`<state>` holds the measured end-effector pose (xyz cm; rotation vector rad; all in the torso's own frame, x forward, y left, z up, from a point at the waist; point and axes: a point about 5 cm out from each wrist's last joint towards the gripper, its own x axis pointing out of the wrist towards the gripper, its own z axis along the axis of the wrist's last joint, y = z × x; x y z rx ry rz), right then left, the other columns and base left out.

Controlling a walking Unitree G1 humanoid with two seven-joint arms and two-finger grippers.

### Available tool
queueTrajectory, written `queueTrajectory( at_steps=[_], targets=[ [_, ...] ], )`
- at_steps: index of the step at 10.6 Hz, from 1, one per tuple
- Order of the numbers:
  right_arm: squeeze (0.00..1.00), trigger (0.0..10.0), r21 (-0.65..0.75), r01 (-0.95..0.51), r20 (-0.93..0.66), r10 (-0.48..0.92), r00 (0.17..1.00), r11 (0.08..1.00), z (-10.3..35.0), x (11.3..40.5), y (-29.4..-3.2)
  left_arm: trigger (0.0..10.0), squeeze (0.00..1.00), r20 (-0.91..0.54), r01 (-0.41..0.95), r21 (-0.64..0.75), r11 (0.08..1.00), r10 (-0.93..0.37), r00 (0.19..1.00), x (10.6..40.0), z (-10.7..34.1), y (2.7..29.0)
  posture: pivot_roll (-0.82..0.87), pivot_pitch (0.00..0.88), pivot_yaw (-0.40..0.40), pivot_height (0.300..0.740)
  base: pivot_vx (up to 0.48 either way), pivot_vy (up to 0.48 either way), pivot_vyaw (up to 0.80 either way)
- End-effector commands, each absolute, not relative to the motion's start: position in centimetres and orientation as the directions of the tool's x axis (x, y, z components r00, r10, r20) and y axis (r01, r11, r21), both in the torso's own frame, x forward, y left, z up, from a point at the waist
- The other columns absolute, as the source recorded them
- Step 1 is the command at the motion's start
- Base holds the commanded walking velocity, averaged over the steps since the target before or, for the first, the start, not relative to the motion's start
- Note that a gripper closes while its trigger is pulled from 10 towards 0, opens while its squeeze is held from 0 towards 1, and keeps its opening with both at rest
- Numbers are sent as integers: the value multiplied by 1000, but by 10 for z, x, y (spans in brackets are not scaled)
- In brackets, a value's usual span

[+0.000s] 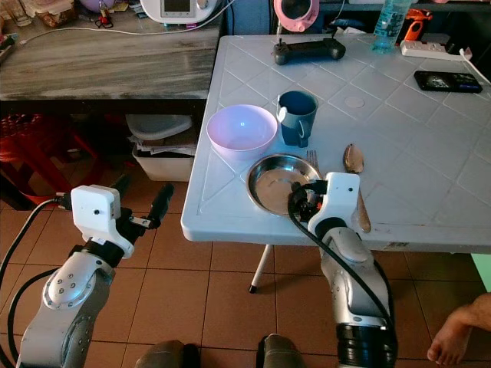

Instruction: Setting the table

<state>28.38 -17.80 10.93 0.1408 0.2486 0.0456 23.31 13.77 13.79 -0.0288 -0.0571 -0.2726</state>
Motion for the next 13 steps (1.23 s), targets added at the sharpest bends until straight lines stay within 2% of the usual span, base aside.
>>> queueTrajectory(
  at_steps=[1, 4, 7, 13],
  targets=[
    [0, 0, 177, 9, -381, 60, 923, 984, 84, 274, -177, 10000, 0, 58, 272, -10, 962, -271, 961, 233, 139, 137, -3, 88, 67, 740, 0, 0, 0],
    [0, 0, 169, 37, -425, 39, 905, 985, 81, 270, -178, 10000, 0, 63, 274, -9, 962, -273, 960, 234, 140, 137, -7, 85, 65, 740, 0, 0, 0],
    [0, 0, 158, 55, -398, 13, 917, 986, 94, 272, -178, 10000, 0, 69, 276, -7, 961, -275, 959, 235, 140, 137, -13, 80, 63, 740, 0, 0, 0],
    [0, 0, 189, 111, -253, -61, 966, 976, 128, 282, -180, 10000, 0, 70, 247, -25, 969, -245, 967, 239, 139, 137, -16, 73, 61, 740, 0, 0, 0]
  ],
)
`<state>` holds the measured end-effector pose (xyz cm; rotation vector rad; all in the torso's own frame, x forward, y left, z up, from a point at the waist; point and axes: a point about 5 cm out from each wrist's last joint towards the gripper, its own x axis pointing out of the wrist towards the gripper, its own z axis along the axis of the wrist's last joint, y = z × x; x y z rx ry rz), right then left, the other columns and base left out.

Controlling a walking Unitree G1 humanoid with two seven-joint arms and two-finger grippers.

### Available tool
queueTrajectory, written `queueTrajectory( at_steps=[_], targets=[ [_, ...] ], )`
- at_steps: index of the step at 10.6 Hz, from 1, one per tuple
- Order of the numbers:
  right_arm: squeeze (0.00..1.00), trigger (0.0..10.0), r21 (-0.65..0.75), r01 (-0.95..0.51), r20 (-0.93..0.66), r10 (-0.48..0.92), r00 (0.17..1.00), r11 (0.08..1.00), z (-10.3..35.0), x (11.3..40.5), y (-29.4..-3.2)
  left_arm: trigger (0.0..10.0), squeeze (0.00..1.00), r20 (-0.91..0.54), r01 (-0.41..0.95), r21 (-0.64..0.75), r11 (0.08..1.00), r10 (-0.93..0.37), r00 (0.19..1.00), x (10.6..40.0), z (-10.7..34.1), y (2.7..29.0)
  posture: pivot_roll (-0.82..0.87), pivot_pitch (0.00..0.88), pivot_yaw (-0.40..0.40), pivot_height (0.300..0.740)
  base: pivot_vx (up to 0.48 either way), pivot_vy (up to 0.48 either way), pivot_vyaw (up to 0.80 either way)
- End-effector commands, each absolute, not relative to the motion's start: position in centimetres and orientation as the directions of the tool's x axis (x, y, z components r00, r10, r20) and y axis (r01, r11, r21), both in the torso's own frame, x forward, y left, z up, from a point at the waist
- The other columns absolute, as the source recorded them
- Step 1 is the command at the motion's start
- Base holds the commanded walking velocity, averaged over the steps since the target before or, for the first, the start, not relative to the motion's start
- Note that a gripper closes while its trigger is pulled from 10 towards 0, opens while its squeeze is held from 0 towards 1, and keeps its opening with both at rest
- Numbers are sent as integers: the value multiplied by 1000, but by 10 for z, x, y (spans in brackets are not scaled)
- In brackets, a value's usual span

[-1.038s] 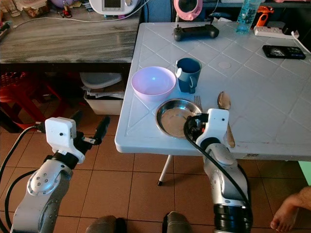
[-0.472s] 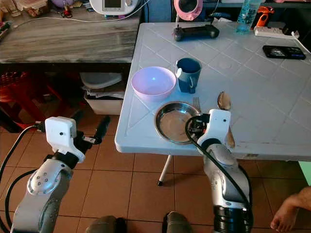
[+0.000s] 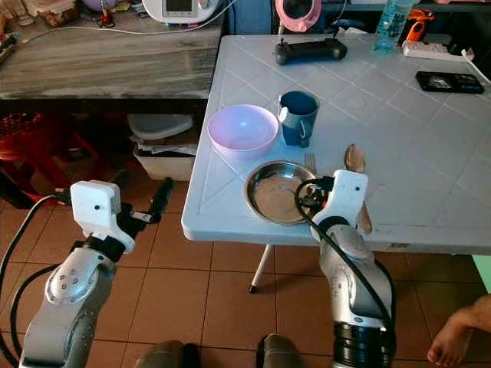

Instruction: Setting the table

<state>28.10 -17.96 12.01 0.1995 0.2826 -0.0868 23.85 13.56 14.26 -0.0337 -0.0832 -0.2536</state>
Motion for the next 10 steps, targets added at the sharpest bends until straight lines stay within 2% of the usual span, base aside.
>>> queueTrajectory(
  at_steps=[1, 3, 5, 10],
  targets=[
    [0, 0, 201, 108, -217, -63, 974, 974, 137, 284, -180, 10000, 0, 69, 243, -26, 970, -241, 968, 240, 139, 138, -19, 72, 61, 740, 0, 0, 0],
    [0, 0, 228, 70, -134, -40, 990, 971, 150, 285, -175, 10000, 0, 70, 237, -30, 971, -234, 970, 240, 139, 137, -24, 73, 61, 740, 0, 0, 0],
    [0, 0, 253, 33, -114, -4, 993, 967, 154, 285, -168, 10000, 0, 45, 208, -33, 978, -206, 977, 241, 135, 141, -22, 72, 59, 740, 0, 0, 0],
    [0, 0, 285, -49, -140, 92, 986, 957, 144, 282, -153, 10000, 0, -30, 141, -33, 989, -142, 989, 237, 116, 154, -18, 42, 58, 740, 0, 443, 0]
  ],
)
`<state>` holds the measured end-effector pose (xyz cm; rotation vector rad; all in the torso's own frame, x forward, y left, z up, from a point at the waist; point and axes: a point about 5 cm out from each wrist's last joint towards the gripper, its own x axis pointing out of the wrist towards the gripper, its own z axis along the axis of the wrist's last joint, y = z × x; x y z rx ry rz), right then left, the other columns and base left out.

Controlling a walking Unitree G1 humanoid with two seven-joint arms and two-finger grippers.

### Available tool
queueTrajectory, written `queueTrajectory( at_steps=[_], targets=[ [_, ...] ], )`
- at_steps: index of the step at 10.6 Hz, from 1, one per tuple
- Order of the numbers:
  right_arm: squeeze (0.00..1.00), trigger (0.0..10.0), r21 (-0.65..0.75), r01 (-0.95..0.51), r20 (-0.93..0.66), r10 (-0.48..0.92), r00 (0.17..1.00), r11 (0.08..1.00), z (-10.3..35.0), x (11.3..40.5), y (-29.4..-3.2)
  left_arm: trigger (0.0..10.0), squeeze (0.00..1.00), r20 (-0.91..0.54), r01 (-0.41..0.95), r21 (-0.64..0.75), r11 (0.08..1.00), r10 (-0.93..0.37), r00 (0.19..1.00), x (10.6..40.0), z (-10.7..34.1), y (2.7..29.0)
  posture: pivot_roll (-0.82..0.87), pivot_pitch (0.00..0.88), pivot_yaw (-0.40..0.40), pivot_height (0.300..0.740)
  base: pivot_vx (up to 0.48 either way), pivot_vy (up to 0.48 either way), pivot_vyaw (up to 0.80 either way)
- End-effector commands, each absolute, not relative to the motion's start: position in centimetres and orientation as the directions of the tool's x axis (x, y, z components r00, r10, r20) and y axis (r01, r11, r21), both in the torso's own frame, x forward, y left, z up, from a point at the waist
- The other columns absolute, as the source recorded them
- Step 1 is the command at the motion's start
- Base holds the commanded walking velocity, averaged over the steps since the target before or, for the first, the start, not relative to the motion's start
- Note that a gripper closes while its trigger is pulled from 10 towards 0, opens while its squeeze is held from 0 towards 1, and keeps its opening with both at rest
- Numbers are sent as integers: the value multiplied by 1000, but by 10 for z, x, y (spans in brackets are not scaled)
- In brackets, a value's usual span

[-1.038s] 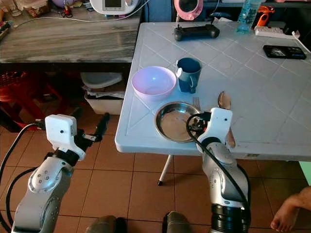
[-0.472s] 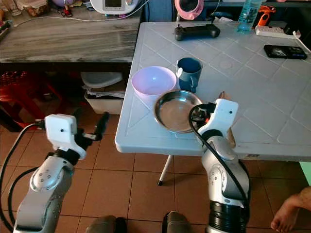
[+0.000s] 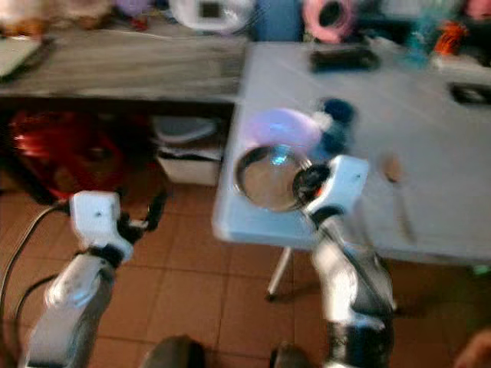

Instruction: Setting the table

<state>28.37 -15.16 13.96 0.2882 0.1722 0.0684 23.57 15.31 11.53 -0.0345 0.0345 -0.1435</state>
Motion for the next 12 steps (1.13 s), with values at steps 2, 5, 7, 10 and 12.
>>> queueTrajectory(
  at_steps=[2, 5, 7, 10, 12],
  targets=[
    [0, 0, 271, -86, -141, 127, 982, 959, 141, 281, -147, 10000, 0, -30, 144, -40, 989, -145, 989, 238, 116, 153, -19, 44, 53, 740, 0, 480, 0],
    [0, 0, 194, -93, -50, 104, 993, 977, 151, 284, -149, 10000, 0, -25, 164, -10, 986, -164, 986, 241, 114, 150, -26, 41, 50, 740, 96, 444, 0],
    [0, 0, 187, -58, -56, 70, 996, 981, 143, 283, -152, 10000, 0, -45, 160, -31, 987, -161, 986, 244, 105, 150, -34, 40, 41, 740, 368, 304, 0],
    [0, 10000, 134, -91, -36, 97, 995, 987, 139, 279, -149, 10000, 0, -12, 175, 4, 985, -175, 984, 257, 109, 142, -41, 33, 40, 740, 452, 0, 0],
    [0, 10000, 125, -88, -27, 93, 995, 988, 139, 281, -150, 10000, 0, -7, 174, 0, 985, -174, 985, 258, 108, 143, -40, 32, 40, 740, 480, 0, 0]
  ],
)
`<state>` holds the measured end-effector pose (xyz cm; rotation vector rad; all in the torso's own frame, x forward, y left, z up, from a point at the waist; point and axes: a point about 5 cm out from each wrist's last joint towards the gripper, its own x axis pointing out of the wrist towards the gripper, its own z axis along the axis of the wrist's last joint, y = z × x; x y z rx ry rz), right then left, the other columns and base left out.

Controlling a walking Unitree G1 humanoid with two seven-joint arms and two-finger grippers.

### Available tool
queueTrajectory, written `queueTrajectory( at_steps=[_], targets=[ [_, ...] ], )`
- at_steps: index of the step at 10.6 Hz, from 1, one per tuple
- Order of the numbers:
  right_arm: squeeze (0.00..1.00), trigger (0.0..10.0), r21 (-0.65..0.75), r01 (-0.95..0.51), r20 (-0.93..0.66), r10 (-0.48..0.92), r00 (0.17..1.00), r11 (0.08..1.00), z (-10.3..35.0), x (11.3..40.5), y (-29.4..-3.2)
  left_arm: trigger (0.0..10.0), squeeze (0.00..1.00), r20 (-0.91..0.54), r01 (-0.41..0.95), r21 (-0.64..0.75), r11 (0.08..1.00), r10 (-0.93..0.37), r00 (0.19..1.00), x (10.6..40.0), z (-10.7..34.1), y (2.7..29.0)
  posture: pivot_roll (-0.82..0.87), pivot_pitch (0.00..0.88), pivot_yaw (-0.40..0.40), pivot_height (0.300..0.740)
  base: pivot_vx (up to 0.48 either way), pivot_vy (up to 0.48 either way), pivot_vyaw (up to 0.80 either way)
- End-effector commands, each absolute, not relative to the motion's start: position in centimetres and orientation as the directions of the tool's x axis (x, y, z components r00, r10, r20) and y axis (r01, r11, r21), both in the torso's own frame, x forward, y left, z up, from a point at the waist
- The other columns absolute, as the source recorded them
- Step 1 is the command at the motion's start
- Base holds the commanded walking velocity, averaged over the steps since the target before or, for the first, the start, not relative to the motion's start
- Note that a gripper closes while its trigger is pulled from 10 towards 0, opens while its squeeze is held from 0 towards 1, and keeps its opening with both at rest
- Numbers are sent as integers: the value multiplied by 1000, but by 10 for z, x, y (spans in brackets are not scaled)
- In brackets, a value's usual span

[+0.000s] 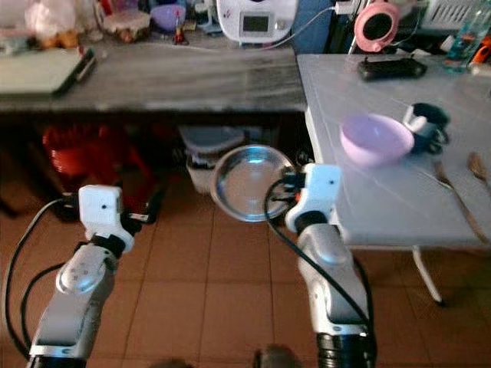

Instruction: Setting the table

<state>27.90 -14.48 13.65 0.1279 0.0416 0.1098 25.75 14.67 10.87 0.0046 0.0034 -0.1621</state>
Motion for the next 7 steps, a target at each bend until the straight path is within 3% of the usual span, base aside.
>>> queueTrajectory(
  at_steps=[1, 4, 7],
  targets=[
    [0, 10000, 114, -96, -26, 100, 995, 989, 138, 280, -150, 10000, 0, -10, 168, 5, 986, -168, 986, 257, 107, 144, -42, 28, 39, 740, 465, 0, 0],
    [0, 10000, 100, -105, -18, 107, 994, 989, 138, 281, -150, 10000, 0, -7, 164, 12, 986, -164, 986, 260, 106, 144, -50, 23, 40, 740, 439, 0, 0],
    [0, 10000, 90, -101, -15, 103, 995, 991, 138, 281, -151, 10000, 0, 8, 172, 47, 984, -173, 985, 261, 108, 144, -52, 21, 42, 740, 401, 261, 0]
  ],
)
